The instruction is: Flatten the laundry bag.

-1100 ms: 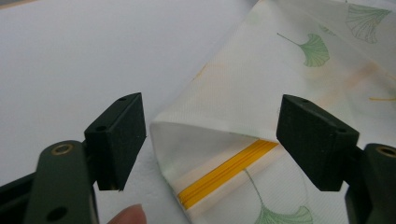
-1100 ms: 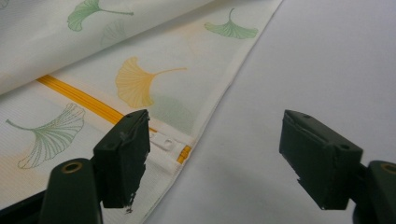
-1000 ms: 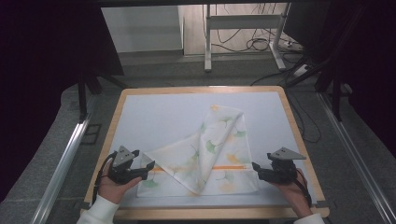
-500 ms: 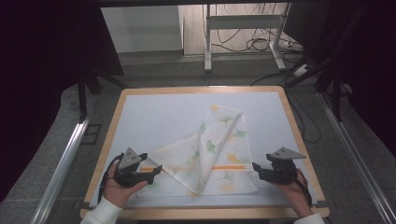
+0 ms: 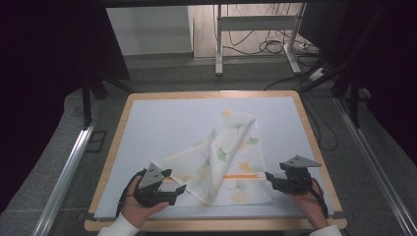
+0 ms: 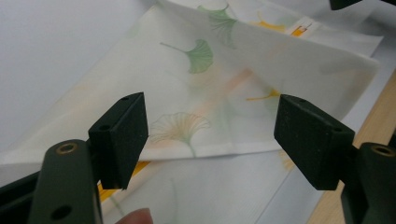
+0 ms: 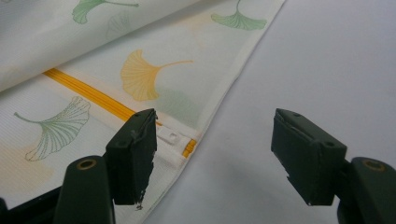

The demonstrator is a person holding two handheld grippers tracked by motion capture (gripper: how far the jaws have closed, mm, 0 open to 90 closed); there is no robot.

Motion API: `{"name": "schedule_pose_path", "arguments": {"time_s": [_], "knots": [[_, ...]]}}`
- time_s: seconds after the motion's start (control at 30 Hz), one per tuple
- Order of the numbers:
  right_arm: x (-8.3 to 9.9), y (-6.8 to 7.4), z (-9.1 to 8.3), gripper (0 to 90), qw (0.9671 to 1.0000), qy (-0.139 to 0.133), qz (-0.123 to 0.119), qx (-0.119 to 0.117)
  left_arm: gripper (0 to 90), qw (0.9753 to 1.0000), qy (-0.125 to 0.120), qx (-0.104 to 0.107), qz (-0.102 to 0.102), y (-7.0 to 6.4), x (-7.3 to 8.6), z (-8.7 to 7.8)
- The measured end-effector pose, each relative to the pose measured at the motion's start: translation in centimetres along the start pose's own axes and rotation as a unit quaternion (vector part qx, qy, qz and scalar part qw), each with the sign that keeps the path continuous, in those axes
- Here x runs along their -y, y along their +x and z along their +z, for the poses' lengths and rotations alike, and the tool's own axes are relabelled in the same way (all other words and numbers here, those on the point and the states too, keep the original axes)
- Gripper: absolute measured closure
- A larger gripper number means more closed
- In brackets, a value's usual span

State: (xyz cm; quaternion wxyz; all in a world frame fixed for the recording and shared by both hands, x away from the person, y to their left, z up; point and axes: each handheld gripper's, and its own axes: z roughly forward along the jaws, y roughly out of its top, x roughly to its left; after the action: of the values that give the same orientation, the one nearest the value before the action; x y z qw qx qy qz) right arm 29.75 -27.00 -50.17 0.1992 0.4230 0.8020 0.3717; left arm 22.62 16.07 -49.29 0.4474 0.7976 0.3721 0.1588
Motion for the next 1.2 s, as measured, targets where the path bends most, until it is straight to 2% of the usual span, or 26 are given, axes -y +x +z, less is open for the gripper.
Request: {"name": "schedule_pose_path", "arguments": {"time_s": [0.1, 0.13, 0.2, 0.27, 0.43, 0.63, 0.77, 0.9, 0.97, 1.07, 1.2], "knots": [[0.0, 0.0, 0.0, 31.4, 1.0, 0.001, 0.001, -0.001, 25.5, 0.9998, 0.002, 0.017, 0.004, -0.9, 0.0, 0.3], [0.1, -0.1, 0.1, 31.3, 1.0, 0.003, 0.004, 0.0, 25.3, 0.9995, 0.005, 0.028, 0.011, -1.7, -0.1, 0.5], [0.1, -0.1, 0.1, 31.3, 1.0, 0.003, 0.004, 0.001, 25.3, 0.9994, 0.005, 0.031, 0.013, -1.9, -0.1, 0.6], [0.1, -0.2, 0.1, 31.3, 1.0, 0.005, 0.003, 0.001, 25.2, 0.9989, 0.005, 0.044, 0.017, -2.8, -0.1, 0.8], [0.1, -0.2, 0.2, 31.2, 1.0, 0.008, 0.002, 0.001, 24.6, 0.9977, 0.014, 0.059, 0.032, -4.4, -0.3, 1.6], [0.2, -0.2, 0.3, 31.0, 0.9999, 0.01, 0.003, 0.003, 24.6, 0.997, 0.012, 0.069, 0.034, -5.6, -0.7, 2.6], [0.2, -0.1, 0.3, 30.8, 0.9999, 0.011, 0.002, 0.004, 24.4, 0.9972, 0.016, 0.061, 0.041, -6.7, -1.1, 4.0], [0.2, -0.1, 0.3, 30.6, 0.9999, 0.013, 0.0, 0.005, 24.4, 0.9977, 0.026, 0.049, 0.04, -7.0, -1.2, 5.2], [0.2, -0.1, 0.4, 30.5, 0.9999, 0.013, 0.0, 0.004, 25.2, 0.9982, 0.021, 0.042, 0.038, -7.1, -1.3, 5.7], [0.2, -0.1, 0.3, 30.4, 0.9999, 0.013, 0.0, 0.005, 30.3, 0.9986, 0.02, 0.029, 0.04, -7.2, -1.4, 6.3], [0.2, -0.2, 0.3, 30.3, 0.9999, 0.013, -0.001, 0.005, 44.7, 0.9991, 0.014, 0.02, 0.035, -6.9, -1.4, 6.3]]}}
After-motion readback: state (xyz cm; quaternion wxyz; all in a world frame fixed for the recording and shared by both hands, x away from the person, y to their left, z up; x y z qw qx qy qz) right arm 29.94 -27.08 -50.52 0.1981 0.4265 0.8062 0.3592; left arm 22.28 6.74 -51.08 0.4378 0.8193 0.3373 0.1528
